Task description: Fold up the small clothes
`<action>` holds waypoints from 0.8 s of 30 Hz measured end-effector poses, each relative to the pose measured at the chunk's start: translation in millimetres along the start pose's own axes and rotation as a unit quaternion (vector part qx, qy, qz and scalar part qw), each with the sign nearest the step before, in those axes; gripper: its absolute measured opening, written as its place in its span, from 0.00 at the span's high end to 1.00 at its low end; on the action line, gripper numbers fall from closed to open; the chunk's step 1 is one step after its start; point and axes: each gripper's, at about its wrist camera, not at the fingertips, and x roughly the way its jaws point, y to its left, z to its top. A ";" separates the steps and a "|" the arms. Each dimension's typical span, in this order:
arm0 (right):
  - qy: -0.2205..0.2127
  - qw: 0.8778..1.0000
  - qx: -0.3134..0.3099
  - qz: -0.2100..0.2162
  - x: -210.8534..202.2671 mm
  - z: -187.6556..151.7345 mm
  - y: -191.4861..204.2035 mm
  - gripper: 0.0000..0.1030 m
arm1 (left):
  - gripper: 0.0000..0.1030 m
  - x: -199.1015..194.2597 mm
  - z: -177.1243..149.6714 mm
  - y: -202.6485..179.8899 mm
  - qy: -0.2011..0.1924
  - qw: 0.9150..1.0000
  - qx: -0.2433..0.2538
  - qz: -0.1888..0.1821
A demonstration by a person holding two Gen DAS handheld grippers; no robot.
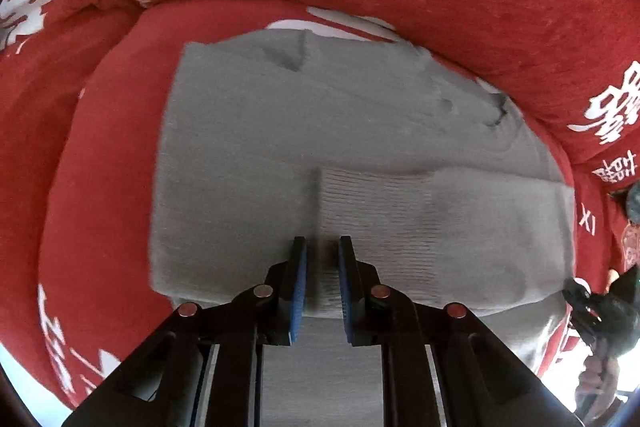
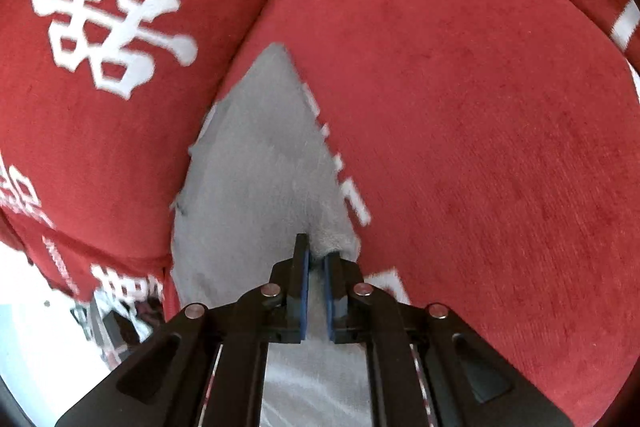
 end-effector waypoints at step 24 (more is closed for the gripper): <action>0.007 0.996 -0.082 -0.037 14.9 92.0 36.9 0.93 | 0.22 4.7 5.2 -62.7 -0.022 0.994 0.071 0.085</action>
